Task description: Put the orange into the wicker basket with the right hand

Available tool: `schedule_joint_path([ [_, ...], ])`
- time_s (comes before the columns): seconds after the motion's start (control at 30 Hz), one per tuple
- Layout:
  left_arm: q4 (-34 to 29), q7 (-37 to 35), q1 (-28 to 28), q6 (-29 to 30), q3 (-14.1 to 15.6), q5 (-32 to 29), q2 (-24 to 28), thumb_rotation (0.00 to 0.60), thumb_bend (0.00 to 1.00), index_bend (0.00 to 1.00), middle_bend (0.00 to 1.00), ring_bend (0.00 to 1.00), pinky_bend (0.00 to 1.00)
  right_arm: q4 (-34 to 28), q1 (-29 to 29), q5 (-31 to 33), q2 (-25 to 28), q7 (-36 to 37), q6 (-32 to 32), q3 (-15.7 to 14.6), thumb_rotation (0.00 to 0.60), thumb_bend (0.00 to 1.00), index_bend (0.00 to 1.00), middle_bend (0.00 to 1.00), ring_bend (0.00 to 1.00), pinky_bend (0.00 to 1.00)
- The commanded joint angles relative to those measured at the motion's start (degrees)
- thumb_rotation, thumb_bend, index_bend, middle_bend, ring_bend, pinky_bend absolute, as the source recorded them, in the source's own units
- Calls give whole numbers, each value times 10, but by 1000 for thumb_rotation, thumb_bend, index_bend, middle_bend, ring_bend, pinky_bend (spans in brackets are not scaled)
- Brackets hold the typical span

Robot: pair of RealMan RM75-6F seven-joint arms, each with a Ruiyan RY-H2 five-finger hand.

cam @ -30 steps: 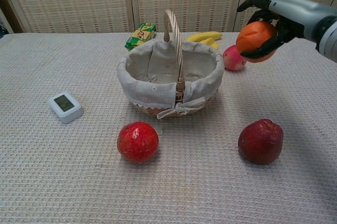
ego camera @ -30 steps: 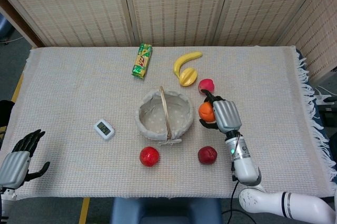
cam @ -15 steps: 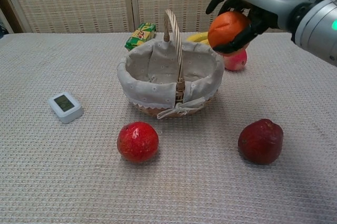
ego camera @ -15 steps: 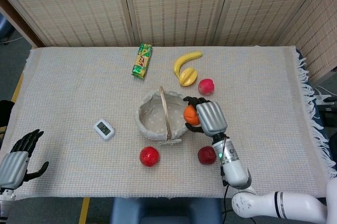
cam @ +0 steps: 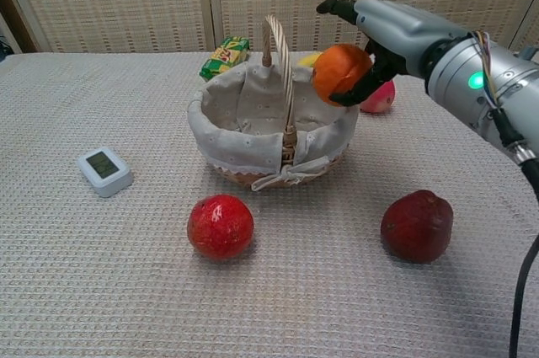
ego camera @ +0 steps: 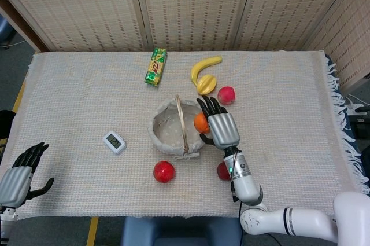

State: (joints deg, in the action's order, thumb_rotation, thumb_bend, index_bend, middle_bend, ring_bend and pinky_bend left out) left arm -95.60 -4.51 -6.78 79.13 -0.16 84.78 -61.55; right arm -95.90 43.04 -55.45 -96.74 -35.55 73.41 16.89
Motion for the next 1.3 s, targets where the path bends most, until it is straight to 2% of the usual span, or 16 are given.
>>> schedule_joint_path([
  [0.03, 0, 0, 0, 0, 0, 1, 0, 600, 323, 0, 0, 0, 103, 10, 5, 0, -13, 2, 5, 7, 600, 141, 0, 0, 0, 254],
  [0.3, 0, -2, 0, 0, 1, 2, 1, 600, 324, 0, 0, 0, 103, 8, 9, 0, -24, -1, 10, 15, 600, 142, 0, 0, 0, 235],
  [0.47, 1, -4, 1, 0, 1, 0, 2, 600, 325, 0, 0, 0, 103, -47, -14, -15, 22, -10, 20, -7, 600, 132, 0, 0, 0, 194],
  [0.57, 1, -4, 1, 2, 1, 1, 2, 600, 324, 0, 0, 0, 103, -106, -43, -34, 84, -21, 29, -39, 600, 114, 0, 0, 0, 179],
  [0.7, 2, 2, 2, 3, 2, 4, 1, 600, 323, 0, 0, 0, 104, -168, -99, -102, 176, -22, 66, -104, 600, 99, 0, 0, 0, 172],
  [0.87, 3, 18, 3, 10, 2, 9, -4, 600, 323, 0, 0, 0, 104, -175, -185, -225, 249, 14, 137, -202, 600, 98, 0, 0, 0, 130],
  [1.0, 7, 31, 4, 16, 2, 14, -9, 600, 328, 0, 0, 0, 103, -158, -245, -292, 286, 62, 177, -262, 600, 99, 0, 0, 0, 117],
  [1.13, 9, 38, 5, 20, 1, 14, -12, 600, 326, 0, 0, 0, 103, -112, -294, -340, 299, 105, 216, -293, 600, 99, 0, 0, 0, 116],
  [1.3, 9, 38, 6, 25, 1, 18, -14, 600, 329, 0, 0, 0, 102, -32, -338, -347, 283, 179, 238, -291, 600, 99, 0, 0, 0, 113],
])
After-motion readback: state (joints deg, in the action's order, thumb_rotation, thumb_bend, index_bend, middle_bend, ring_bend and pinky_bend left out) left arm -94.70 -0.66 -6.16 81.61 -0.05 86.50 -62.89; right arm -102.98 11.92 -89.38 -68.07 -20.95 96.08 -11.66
